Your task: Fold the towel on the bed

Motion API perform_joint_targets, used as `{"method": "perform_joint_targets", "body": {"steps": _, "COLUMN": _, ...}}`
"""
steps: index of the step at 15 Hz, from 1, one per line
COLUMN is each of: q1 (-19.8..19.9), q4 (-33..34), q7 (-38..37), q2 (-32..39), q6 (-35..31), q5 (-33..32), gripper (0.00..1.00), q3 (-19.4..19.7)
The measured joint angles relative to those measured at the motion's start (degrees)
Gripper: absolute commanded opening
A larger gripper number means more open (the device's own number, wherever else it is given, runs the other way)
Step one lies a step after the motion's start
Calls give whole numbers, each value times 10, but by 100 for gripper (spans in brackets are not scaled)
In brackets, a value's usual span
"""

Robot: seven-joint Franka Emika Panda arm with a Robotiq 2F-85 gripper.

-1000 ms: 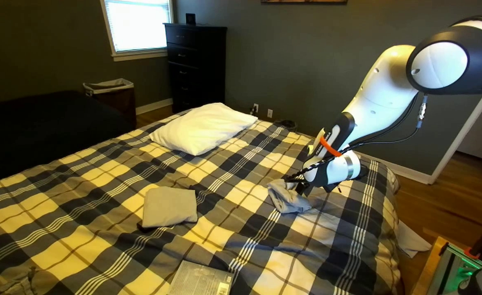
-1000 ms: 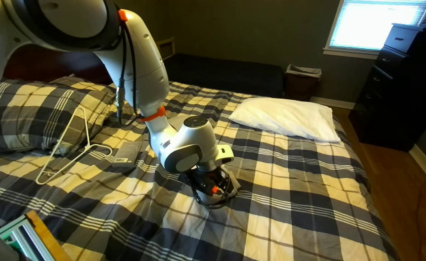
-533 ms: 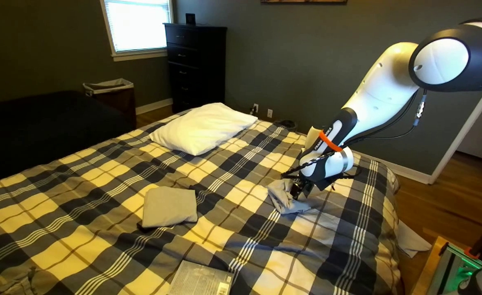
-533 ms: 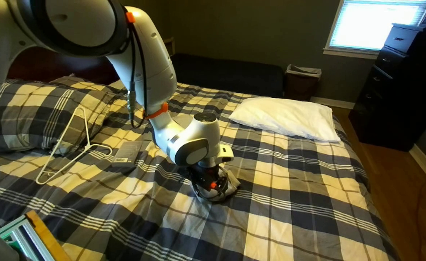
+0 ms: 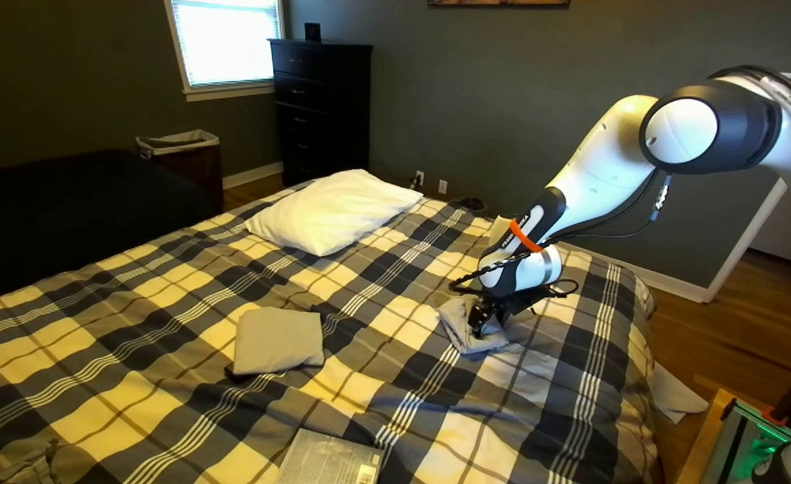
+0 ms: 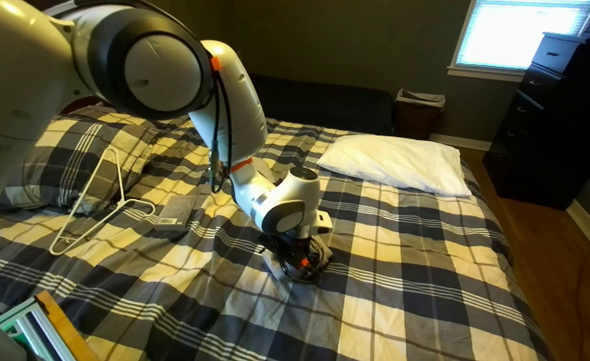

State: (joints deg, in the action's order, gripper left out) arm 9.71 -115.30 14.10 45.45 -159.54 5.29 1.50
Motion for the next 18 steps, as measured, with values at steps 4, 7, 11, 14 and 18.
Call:
{"method": "perform_joint_targets", "body": {"steps": 4, "q1": -2, "q4": 57, "q7": 0, "q2": 44, "q6": 57, "q5": -6, "gripper": 100, "q3": -4}}
{"method": "perform_joint_targets", "body": {"steps": 7, "q1": -3, "q4": 60, "q7": -3, "q2": 39, "q6": 62, "q5": -12, "gripper": 100, "q3": -3}}
{"method": "perform_joint_targets", "body": {"steps": 11, "q1": -4, "q4": -8, "q7": -3, "q2": -31, "q6": 30, "q5": -25, "gripper": 100, "q3": 4}}
{"method": "perform_joint_targets", "body": {"steps": 14, "q1": -9, "q4": -88, "q7": -5, "q2": -110, "q6": 2, "q5": -38, "gripper": 100, "q3": 15}}
{"method": "perform_joint_targets", "body": {"steps": 18, "q1": -2, "q4": -156, "q7": 10, "q2": -181, "q6": -36, "q5": -45, "gripper": 100, "q3": 8}}
